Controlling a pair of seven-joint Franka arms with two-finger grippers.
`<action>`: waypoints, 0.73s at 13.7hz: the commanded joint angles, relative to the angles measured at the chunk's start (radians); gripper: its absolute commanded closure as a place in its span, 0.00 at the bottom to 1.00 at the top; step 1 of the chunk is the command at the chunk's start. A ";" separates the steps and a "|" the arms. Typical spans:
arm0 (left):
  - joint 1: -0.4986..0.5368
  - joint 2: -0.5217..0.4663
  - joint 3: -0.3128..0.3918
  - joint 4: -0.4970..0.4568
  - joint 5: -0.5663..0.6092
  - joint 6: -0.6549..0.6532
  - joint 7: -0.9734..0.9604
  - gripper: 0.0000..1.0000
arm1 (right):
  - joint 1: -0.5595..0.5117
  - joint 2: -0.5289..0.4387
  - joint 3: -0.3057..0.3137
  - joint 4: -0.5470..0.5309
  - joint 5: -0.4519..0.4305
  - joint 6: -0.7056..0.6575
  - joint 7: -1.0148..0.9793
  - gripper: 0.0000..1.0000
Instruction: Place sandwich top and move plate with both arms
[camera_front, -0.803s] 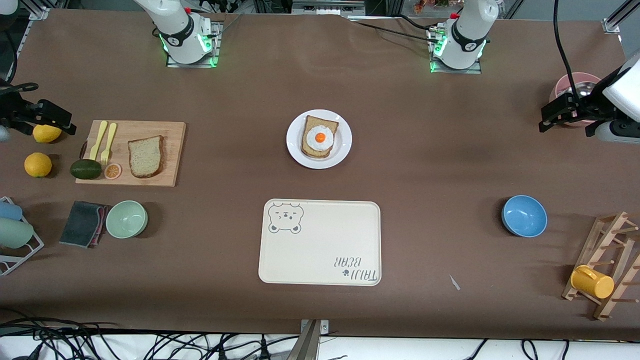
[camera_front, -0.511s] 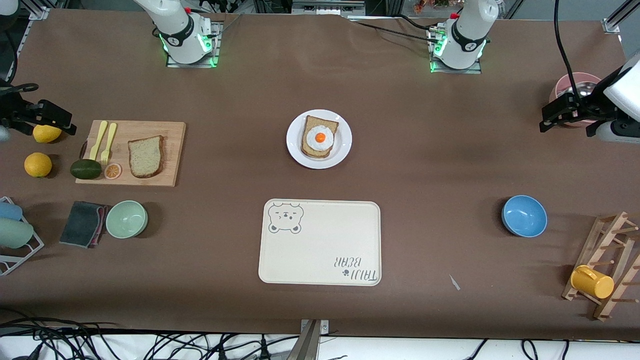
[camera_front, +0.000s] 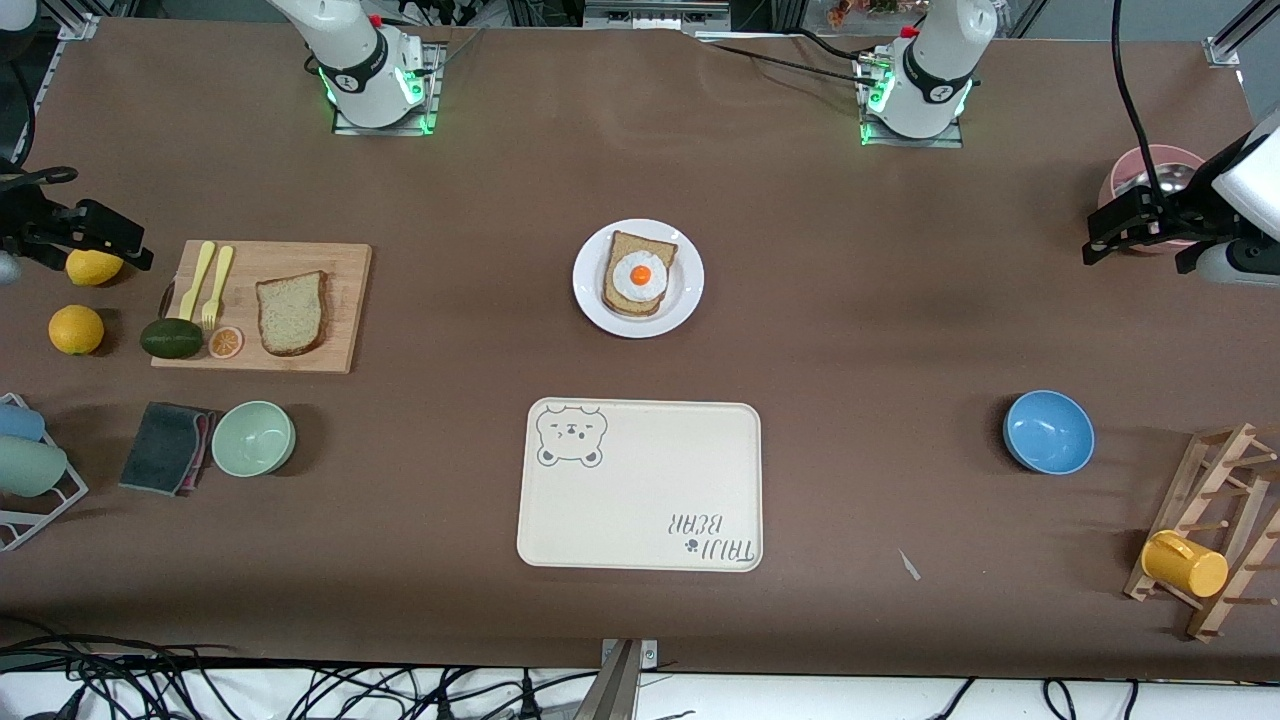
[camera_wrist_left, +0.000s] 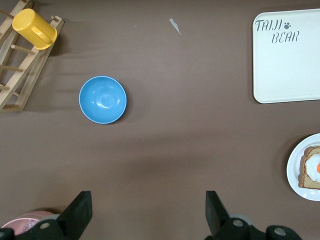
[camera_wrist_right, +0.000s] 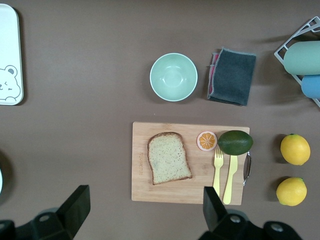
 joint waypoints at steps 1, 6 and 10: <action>0.005 0.008 0.007 0.022 -0.023 -0.014 0.026 0.00 | -0.011 -0.006 0.011 -0.002 -0.004 -0.007 0.012 0.00; 0.032 0.007 0.007 0.022 -0.027 -0.016 0.029 0.00 | -0.010 -0.005 0.012 -0.002 -0.005 -0.007 0.007 0.00; 0.069 0.008 0.007 0.022 -0.068 -0.016 0.057 0.00 | -0.014 0.000 0.011 -0.002 -0.004 -0.007 0.003 0.00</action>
